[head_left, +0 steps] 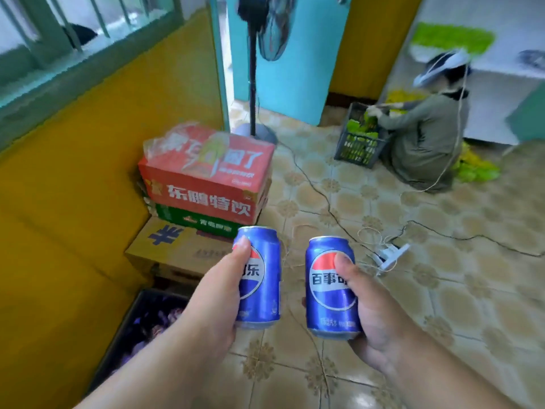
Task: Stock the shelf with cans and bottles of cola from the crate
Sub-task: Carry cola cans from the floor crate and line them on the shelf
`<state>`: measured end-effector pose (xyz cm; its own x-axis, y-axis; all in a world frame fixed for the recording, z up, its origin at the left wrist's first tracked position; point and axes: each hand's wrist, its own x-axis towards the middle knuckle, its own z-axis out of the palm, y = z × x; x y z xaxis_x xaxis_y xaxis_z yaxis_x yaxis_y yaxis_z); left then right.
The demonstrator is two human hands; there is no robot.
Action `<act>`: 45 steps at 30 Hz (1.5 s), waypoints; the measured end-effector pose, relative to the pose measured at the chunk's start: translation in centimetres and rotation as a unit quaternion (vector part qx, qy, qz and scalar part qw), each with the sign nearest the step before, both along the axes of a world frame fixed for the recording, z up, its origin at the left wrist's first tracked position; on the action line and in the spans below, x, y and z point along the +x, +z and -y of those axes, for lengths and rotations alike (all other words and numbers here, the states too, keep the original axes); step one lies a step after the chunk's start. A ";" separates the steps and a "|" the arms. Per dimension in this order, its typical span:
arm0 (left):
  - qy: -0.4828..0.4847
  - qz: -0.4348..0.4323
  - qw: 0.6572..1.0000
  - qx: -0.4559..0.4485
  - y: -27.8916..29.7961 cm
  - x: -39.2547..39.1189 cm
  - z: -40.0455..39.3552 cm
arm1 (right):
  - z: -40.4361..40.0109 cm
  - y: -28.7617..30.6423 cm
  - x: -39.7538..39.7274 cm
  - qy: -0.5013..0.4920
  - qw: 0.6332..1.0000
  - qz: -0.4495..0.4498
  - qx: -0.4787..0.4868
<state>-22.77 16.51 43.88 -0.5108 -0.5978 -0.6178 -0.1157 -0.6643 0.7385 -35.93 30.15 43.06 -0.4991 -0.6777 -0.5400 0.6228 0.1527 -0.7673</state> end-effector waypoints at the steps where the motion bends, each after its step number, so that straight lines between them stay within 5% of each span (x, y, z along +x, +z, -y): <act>1: -0.019 -0.014 1.000 -0.011 0.6 -2.2 -0.9 | -1.3 0.7 -1.5 -0.010 1.000 -0.013 -0.002; 14: -0.217 -0.110 0.958 -0.150 5.9 -21.1 -3.5 | -4.2 6.3 -15.8 -0.147 0.978 -0.106 -0.103; 20: -0.273 -0.127 0.946 -0.118 6.3 -29.4 0.4 | -1.1 6.7 -20.4 -0.272 0.946 -0.170 -0.044; 26: -0.422 -0.180 0.884 -0.089 6.2 -36.7 -0.9 | -3.0 7.7 -22.9 -0.416 0.885 -0.210 0.017; 36: -0.623 -0.197 0.753 -0.081 5.8 -42.6 -14.2 | -15.1 7.5 -21.9 -0.594 0.768 -0.228 0.073; 45: -0.653 -0.210 0.721 -0.095 9.8 -45.0 -31.4 | -30.5 10.0 -23.6 -0.635 0.722 -0.266 0.075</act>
